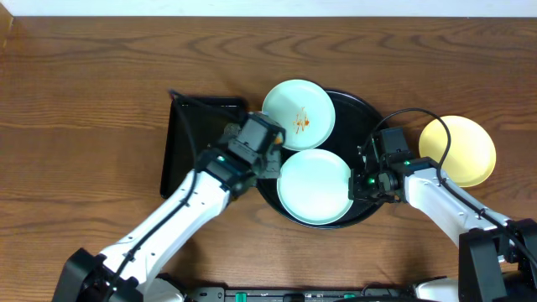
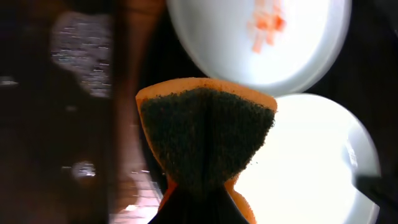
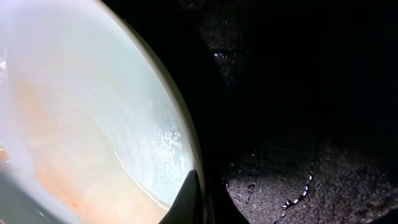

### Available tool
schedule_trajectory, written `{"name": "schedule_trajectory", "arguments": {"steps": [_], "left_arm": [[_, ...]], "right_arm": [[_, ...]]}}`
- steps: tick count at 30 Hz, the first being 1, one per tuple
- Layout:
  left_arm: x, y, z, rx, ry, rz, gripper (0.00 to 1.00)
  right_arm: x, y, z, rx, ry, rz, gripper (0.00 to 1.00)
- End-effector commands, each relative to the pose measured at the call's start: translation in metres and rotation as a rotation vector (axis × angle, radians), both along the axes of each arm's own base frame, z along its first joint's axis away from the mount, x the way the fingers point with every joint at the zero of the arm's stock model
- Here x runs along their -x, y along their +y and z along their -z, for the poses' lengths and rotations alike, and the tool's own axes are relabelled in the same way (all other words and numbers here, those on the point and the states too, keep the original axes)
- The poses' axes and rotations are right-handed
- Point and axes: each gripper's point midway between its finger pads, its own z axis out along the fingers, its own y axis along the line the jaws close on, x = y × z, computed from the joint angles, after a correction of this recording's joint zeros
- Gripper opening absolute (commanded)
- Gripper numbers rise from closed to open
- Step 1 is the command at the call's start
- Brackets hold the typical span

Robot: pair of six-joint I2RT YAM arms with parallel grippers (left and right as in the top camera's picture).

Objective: Clean dirty plates on tray and stack at the side

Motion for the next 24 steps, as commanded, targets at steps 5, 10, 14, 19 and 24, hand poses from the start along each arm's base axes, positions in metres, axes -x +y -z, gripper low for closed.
{"name": "schedule_trajectory", "arguments": {"steps": [5, 10, 14, 19, 24], "left_arm": [[-0.02, 0.061, 0.005, -0.04, 0.025, -0.162, 0.07], [-0.032, 0.098, 0.006, -0.038, 0.026, -0.274, 0.07], [-0.037, 0.121, 0.009, -0.048, 0.034, -0.328, 0.07], [-0.04, 0.14, 0.014, -0.057, 0.049, -0.365, 0.08], [-0.041, 0.149, 0.015, -0.061, 0.053, -0.383, 0.08]], "right_arm": [[-0.038, -0.004, -0.06, 0.053, -0.261, -0.069, 0.01], [-0.053, -0.027, -0.095, 0.198, -0.441, -0.105, 0.01], [-0.057, -0.042, -0.118, 0.29, -0.539, -0.111, 0.01], [-0.06, -0.05, -0.142, 0.343, -0.629, -0.085, 0.01], [-0.062, -0.044, -0.166, 0.41, -0.72, -0.116, 0.01]]}}
